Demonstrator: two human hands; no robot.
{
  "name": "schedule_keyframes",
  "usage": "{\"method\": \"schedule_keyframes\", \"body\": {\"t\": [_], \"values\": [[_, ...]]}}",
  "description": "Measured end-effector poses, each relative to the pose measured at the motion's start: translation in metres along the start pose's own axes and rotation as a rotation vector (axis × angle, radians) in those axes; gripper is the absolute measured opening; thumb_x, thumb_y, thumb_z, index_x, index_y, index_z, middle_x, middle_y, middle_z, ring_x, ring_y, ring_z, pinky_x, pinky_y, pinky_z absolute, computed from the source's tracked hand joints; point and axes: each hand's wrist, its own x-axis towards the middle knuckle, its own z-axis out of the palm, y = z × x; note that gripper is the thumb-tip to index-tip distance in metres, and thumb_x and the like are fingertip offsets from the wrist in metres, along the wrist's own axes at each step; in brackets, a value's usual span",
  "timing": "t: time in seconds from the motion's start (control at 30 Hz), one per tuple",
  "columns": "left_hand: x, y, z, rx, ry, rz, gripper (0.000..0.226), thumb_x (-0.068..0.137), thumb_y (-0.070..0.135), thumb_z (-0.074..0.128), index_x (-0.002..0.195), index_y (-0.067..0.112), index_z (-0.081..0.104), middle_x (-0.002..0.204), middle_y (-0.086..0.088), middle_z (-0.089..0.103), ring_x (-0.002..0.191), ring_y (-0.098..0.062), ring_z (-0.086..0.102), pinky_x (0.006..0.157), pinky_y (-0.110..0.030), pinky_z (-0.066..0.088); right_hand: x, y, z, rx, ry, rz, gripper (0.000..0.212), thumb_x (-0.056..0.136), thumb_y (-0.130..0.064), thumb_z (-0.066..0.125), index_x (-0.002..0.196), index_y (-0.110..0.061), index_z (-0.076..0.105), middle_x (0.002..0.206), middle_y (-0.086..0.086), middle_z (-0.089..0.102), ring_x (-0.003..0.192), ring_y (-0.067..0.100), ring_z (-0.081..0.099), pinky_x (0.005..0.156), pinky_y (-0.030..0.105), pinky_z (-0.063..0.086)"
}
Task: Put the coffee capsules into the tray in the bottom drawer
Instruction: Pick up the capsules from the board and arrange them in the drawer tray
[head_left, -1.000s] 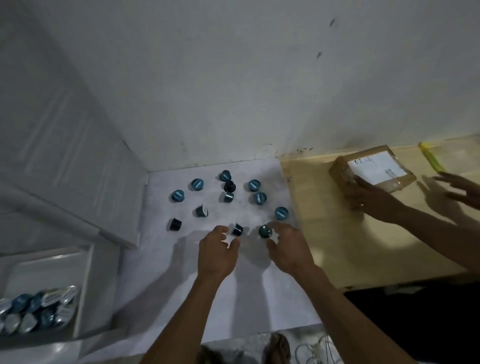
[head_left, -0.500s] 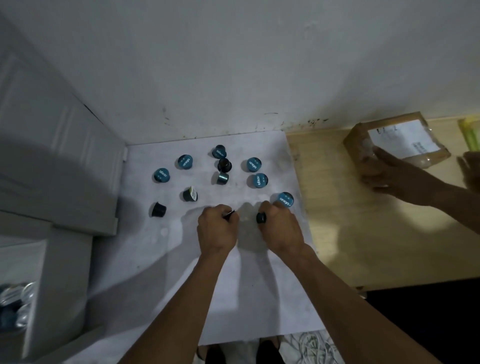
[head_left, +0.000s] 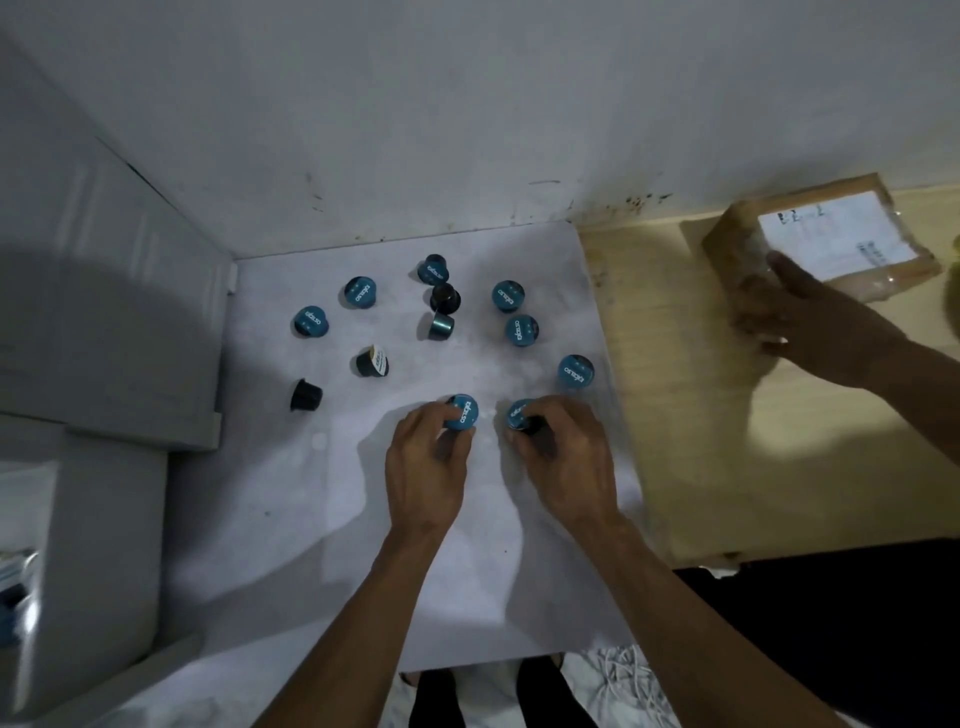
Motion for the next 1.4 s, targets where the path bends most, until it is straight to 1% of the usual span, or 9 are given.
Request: {"method": "schedule_keyframes", "body": {"t": [0.4, 0.63, 0.77, 0.83, 0.9, 1.03, 1.13, 1.27, 1.4], "values": [[0.003, -0.001, 0.011, 0.010, 0.058, 0.000, 0.027, 0.081, 0.022, 0.077, 0.105, 0.014, 0.069, 0.104, 0.000, 0.071, 0.097, -0.016, 0.061, 0.081, -0.035, 0.056, -0.010, 0.011, 0.002, -0.003, 0.113, -0.068, 0.023, 0.083, -0.027, 0.075, 0.096, -0.008, 0.072, 0.093, 0.005, 0.074, 0.086, 0.018, 0.066, 0.083, 0.026, 0.052], [-0.006, 0.009, -0.014, -0.093, 0.081, -0.003, 0.027, 0.080, 0.018, 0.078, 0.105, 0.011, 0.071, 0.103, -0.001, 0.072, 0.099, -0.015, 0.065, 0.085, -0.037, 0.057, -0.011, -0.012, -0.014, 0.073, 0.119, -0.055, 0.020, 0.081, -0.017, 0.078, 0.098, -0.008, 0.073, 0.095, 0.004, 0.073, 0.088, 0.015, 0.063, 0.082, 0.026, 0.052], [-0.021, 0.027, -0.064, -0.108, 0.118, -0.048, 0.025, 0.081, 0.017, 0.077, 0.105, 0.016, 0.071, 0.104, 0.004, 0.071, 0.093, -0.003, 0.062, 0.071, -0.013, 0.050, -0.012, -0.054, -0.026, 0.159, 0.098, -0.073, 0.021, 0.080, -0.015, 0.079, 0.100, -0.012, 0.072, 0.097, 0.001, 0.072, 0.087, 0.017, 0.064, 0.081, 0.027, 0.051], [-0.027, 0.035, -0.095, -0.109, 0.131, -0.055, 0.025, 0.080, 0.018, 0.077, 0.104, 0.018, 0.072, 0.102, 0.007, 0.070, 0.091, 0.000, 0.061, 0.067, -0.006, 0.044, -0.013, -0.081, -0.030, 0.199, 0.076, -0.088, 0.021, 0.080, -0.017, 0.078, 0.101, -0.016, 0.072, 0.098, -0.003, 0.072, 0.087, 0.017, 0.064, 0.079, 0.030, 0.053], [-0.034, 0.042, -0.129, -0.115, 0.156, -0.058, 0.025, 0.079, 0.018, 0.078, 0.103, 0.019, 0.072, 0.101, 0.010, 0.070, 0.090, 0.000, 0.061, 0.068, -0.006, 0.045, -0.015, -0.112, -0.032, 0.233, 0.075, -0.098, 0.021, 0.079, -0.019, 0.079, 0.100, -0.018, 0.073, 0.097, -0.009, 0.071, 0.086, 0.013, 0.064, 0.077, 0.027, 0.052], [-0.047, 0.040, -0.197, -0.122, 0.204, -0.061, 0.025, 0.079, 0.018, 0.078, 0.100, 0.027, 0.069, 0.100, 0.019, 0.068, 0.089, 0.003, 0.061, 0.071, -0.007, 0.045, -0.025, -0.175, -0.027, 0.292, 0.068, -0.131, 0.024, 0.076, -0.019, 0.082, 0.098, -0.020, 0.072, 0.094, -0.017, 0.066, 0.081, 0.008, 0.062, 0.074, 0.010, 0.045], [-0.061, 0.021, -0.253, -0.109, 0.222, -0.041, 0.031, 0.079, 0.016, 0.078, 0.097, 0.037, 0.065, 0.095, 0.025, 0.065, 0.088, 0.007, 0.060, 0.070, -0.005, 0.044, -0.040, -0.222, -0.011, 0.360, 0.036, -0.156, 0.024, 0.076, -0.020, 0.082, 0.098, -0.022, 0.071, 0.093, -0.014, 0.068, 0.080, 0.007, 0.063, 0.072, 0.012, 0.046], [-0.084, -0.024, -0.331, -0.063, 0.230, -0.022, 0.034, 0.077, 0.017, 0.080, 0.096, 0.040, 0.064, 0.095, 0.016, 0.069, 0.085, 0.010, 0.061, 0.069, -0.005, 0.044, -0.072, -0.285, 0.026, 0.390, -0.014, -0.170, 0.025, 0.075, -0.022, 0.082, 0.097, -0.024, 0.071, 0.092, -0.009, 0.071, 0.080, 0.007, 0.063, 0.069, 0.014, 0.048], [-0.106, -0.079, -0.402, -0.061, 0.257, -0.048, 0.031, 0.076, 0.016, 0.081, 0.095, 0.036, 0.068, 0.090, 0.024, 0.068, 0.081, 0.003, 0.065, 0.071, -0.021, 0.054, -0.108, -0.336, 0.070, 0.383, -0.092, -0.154, 0.024, 0.076, -0.024, 0.082, 0.099, -0.023, 0.073, 0.092, -0.010, 0.070, 0.083, 0.005, 0.063, 0.067, 0.012, 0.046]]}}
